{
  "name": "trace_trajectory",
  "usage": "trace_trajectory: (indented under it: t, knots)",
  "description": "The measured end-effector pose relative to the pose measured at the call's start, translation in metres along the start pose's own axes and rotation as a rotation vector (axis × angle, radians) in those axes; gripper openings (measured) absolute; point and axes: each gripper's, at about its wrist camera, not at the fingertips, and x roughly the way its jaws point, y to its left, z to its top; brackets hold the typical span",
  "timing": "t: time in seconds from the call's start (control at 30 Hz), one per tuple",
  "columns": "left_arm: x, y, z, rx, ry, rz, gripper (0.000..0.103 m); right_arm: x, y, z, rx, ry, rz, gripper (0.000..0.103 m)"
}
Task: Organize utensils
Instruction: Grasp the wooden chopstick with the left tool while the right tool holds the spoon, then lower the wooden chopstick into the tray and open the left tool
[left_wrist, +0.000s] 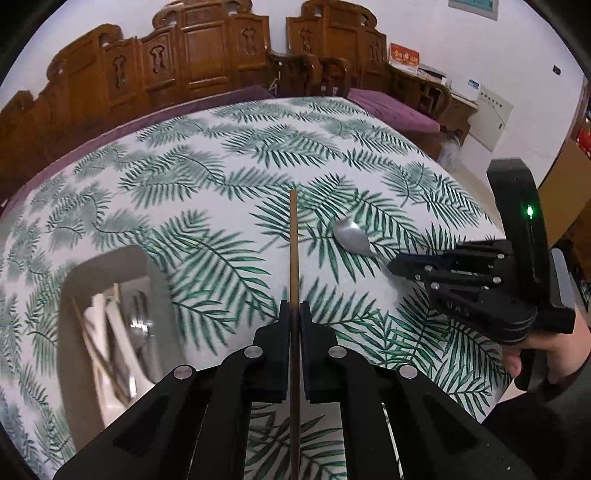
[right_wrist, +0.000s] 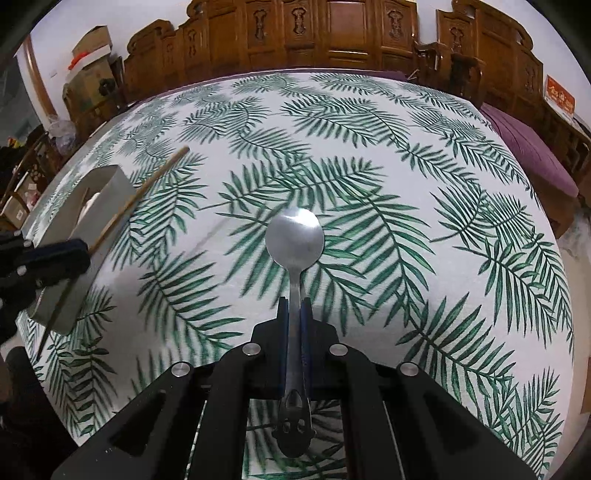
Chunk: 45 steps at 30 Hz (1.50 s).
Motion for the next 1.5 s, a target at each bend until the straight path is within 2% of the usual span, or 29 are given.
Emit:
trace_trajectory:
  t: [0.3,0.57,1.0,1.23,1.5]
  knots:
    - [-0.026,0.027,0.005,-0.032,-0.040,0.026,0.004,-0.010,0.016,-0.007,-0.030,0.016,-0.003,0.007]
    - [-0.034,0.034,0.001,-0.040,-0.049,0.022,0.004,0.006,0.016,-0.021,-0.051,0.051,-0.035,0.008]
    - [-0.054,0.039,-0.002,-0.019,-0.074,0.011,0.004,0.019,0.021,-0.005,-0.082,0.052,-0.072,0.008]
    - [-0.056,0.070,-0.003,-0.049,-0.068,0.026,0.004,0.021,0.021,0.000,-0.056,0.068,-0.054,0.007]
    - [-0.045,0.106,-0.013,-0.079,-0.032,0.053,0.004,0.003,0.043,0.007,-0.073,0.023,-0.023,0.007]
